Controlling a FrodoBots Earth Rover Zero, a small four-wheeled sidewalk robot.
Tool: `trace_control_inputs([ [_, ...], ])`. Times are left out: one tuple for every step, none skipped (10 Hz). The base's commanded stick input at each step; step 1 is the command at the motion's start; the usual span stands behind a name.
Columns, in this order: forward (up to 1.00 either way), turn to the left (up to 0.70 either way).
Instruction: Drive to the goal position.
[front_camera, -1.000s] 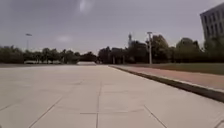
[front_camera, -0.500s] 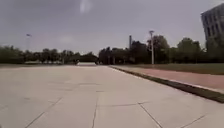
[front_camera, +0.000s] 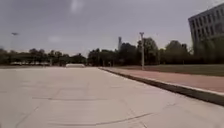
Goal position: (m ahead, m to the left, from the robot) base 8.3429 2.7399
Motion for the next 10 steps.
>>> trace_control_inputs([
  [1.0,0.0],
  [1.0,0.0],
  [1.0,0.0],
  [1.0,0.0],
  [1.0,0.0],
  [1.0,0.0],
  [1.0,0.0],
  [1.0,0.0],
  [1.0,0.0],
  [1.0,0.03],
])
